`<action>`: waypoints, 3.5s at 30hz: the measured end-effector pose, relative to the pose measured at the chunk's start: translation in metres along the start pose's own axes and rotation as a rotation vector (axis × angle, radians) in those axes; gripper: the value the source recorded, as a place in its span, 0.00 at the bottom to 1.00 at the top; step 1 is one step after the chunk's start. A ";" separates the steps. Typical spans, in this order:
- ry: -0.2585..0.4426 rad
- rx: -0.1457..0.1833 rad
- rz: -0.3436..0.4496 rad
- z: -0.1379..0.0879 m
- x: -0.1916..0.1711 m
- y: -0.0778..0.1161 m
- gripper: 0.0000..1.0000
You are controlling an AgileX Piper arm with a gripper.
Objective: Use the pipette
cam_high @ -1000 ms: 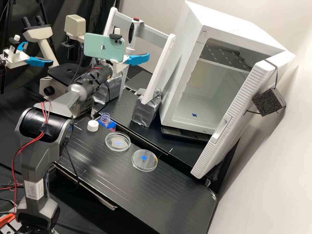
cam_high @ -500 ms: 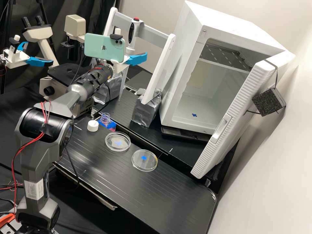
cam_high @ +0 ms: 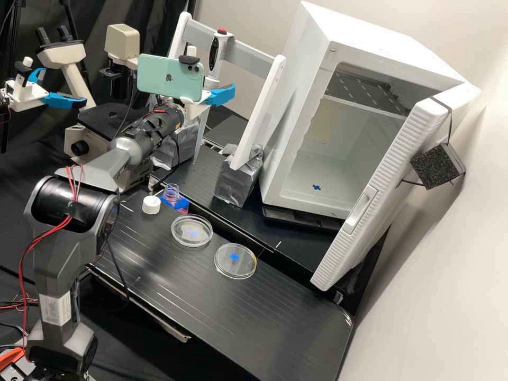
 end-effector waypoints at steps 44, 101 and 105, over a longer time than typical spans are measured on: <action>0.004 -0.001 -0.008 -0.002 -0.006 0.000 0.00; 0.140 0.274 0.230 0.018 -0.120 0.043 0.00; 0.135 0.227 0.192 0.017 -0.122 0.022 0.00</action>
